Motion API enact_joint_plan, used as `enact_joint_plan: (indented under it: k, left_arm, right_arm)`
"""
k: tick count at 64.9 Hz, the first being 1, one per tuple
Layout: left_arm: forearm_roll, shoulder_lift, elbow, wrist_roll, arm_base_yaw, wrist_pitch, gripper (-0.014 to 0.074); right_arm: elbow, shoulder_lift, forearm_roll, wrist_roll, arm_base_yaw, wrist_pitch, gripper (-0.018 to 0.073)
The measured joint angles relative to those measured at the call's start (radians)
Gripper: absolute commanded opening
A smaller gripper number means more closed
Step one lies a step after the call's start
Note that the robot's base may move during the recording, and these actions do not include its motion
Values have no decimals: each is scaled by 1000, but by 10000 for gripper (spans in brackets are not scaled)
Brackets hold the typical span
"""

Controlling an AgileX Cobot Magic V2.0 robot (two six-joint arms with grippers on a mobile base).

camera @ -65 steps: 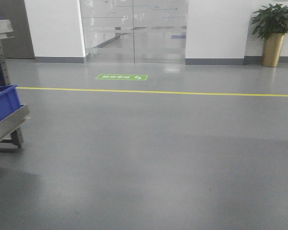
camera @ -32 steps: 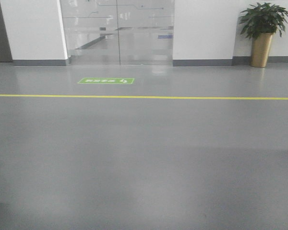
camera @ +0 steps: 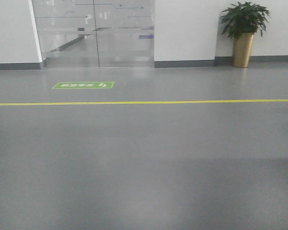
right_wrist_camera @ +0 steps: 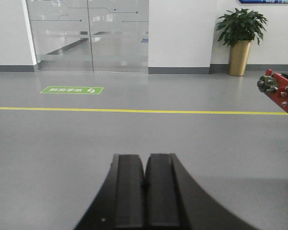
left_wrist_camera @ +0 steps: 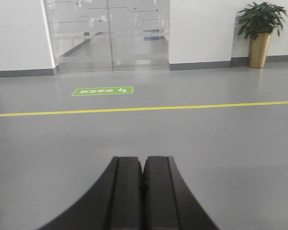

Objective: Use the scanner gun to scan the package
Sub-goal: 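Drive the base forward and turn toward the red-framed conveyor table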

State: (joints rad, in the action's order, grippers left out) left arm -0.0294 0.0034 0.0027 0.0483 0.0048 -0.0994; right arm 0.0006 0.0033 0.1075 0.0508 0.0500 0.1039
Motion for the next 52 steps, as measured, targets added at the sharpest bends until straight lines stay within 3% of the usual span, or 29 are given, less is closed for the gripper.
enact_joint_plan:
  k: [52]
  left_arm:
    - [0,0,0,0,1,0,-111]
  right_arm:
    - [0,0,0,0,0,0,-151]
